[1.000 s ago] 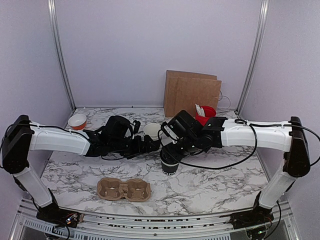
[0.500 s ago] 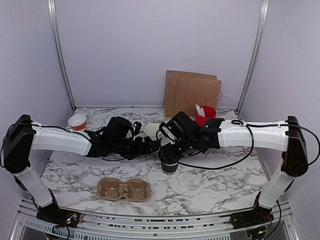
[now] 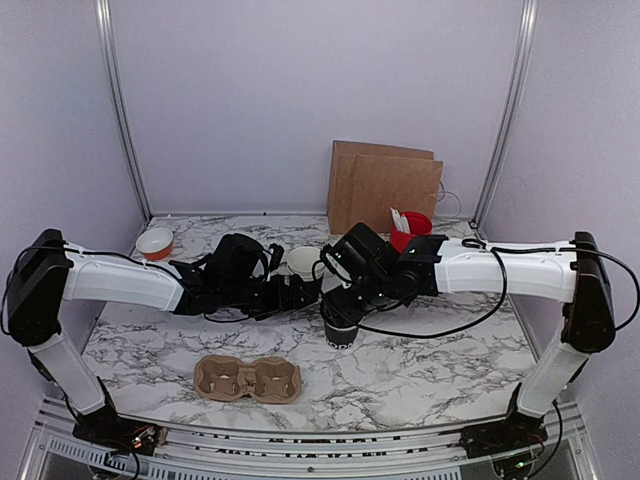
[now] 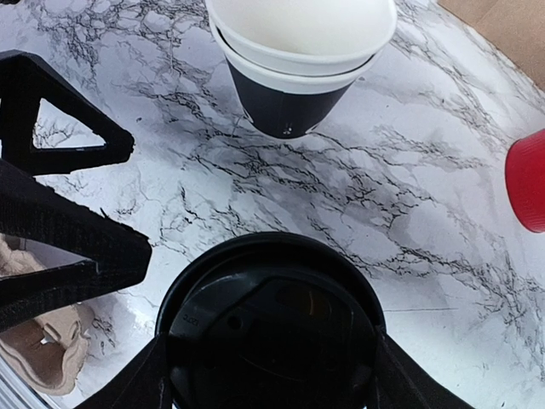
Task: Pack the takeout coffee
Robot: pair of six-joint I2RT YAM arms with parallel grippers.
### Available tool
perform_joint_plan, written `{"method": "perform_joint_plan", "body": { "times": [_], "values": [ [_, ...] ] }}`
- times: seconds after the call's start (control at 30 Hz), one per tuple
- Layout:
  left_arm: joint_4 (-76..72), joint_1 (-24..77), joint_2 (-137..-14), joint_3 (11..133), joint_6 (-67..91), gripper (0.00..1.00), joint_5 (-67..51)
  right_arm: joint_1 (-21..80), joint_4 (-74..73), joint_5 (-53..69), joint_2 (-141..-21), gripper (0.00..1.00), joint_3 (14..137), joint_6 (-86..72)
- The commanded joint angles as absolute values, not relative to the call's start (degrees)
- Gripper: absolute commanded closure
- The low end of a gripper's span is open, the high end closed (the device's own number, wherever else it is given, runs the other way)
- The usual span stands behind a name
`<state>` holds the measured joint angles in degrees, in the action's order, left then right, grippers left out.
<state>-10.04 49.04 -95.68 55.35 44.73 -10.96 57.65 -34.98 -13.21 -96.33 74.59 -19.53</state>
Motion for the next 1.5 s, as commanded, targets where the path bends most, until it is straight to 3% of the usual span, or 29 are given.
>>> {"method": "perform_joint_plan", "body": {
  "times": [0.0,1.47],
  "values": [
    [-9.67,49.31,-96.49,56.55,43.86,0.08,-11.26,58.21,-37.79,-14.54,-97.29,0.30,76.80,-19.98],
    [-9.41,49.61,-98.42,58.74,43.00,0.08,-13.00,58.45,-38.76,-16.94,-96.56,0.28,75.85,-22.10]
  ]
}}
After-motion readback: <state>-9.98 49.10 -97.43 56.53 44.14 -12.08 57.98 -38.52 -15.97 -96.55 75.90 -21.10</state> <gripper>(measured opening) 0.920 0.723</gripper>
